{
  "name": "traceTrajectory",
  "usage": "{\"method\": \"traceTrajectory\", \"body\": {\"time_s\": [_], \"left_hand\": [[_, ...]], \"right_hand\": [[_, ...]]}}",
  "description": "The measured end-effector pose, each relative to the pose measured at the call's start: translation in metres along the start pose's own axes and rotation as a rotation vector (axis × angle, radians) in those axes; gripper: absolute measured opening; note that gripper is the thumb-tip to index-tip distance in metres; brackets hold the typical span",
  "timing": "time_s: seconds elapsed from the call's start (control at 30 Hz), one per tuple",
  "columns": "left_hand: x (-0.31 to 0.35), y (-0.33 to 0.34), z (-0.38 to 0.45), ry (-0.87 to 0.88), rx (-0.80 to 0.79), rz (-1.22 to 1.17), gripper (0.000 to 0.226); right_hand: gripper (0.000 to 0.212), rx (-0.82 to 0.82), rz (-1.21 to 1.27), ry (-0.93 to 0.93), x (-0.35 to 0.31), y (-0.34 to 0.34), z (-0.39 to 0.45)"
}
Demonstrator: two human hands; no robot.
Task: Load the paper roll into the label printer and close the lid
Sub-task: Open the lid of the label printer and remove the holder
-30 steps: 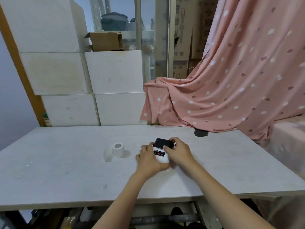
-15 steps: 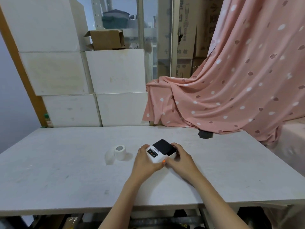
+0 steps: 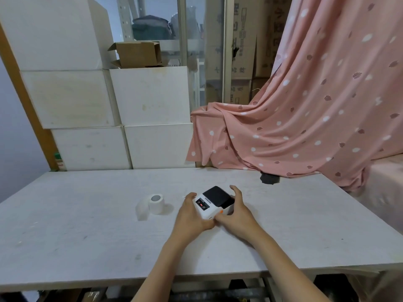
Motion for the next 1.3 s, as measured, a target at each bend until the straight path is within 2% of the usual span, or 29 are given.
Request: {"method": "traceTrajectory", "body": {"time_s": [0.23,0.4,0.57,0.7,0.8,0.93,1.13,1.3], "left_hand": [[0.003,-0.003,-0.001,-0.006,0.014,0.005,0.097],[0.008,-0.006,-0.004,-0.005,0.027,-0.004,0.083],[0.006,-0.005,-0.004,0.006,0.025,-0.016,0.08],[0.003,-0.006,0.0,0.088,0.081,0.038,0.084],[-0.001,-0.007,0.0,0.065,0.049,0.003,0.097],[-0.004,-0.01,0.002,0.015,-0.001,-0.073,0.084],[-0.006,-0.008,0.002,-0.005,-0.016,-0.105,0.087],[-0.006,-0.008,0.002,0.019,-0.014,-0.083,0.085]], "right_hand": [[0.113,-0.012,0.055,0.005,-0.004,-0.002,-0.004],[0.116,0.002,0.052,-0.005,-0.002,-0.002,-0.002],[0.117,0.016,0.033,-0.034,0.001,-0.004,0.0],[0.116,0.012,0.038,-0.048,0.002,-0.004,0.001],[0.115,-0.021,0.03,-0.039,0.003,-0.003,0.002],[0.121,-0.169,-0.158,-0.099,-0.009,-0.013,0.02],[0.102,-0.468,-0.637,-0.285,-0.051,-0.006,0.046],[0.089,-0.55,-0.847,-0.365,-0.065,0.011,0.06]]}}
Point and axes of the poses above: each hand's wrist, its own z-axis towards the middle knuckle, its own y-axis out of the palm, x = y × z, the point moved 7 cm from there along z, towards the middle knuckle, and after that the axes turned 13 degrees about x, right-handed, at the moved point
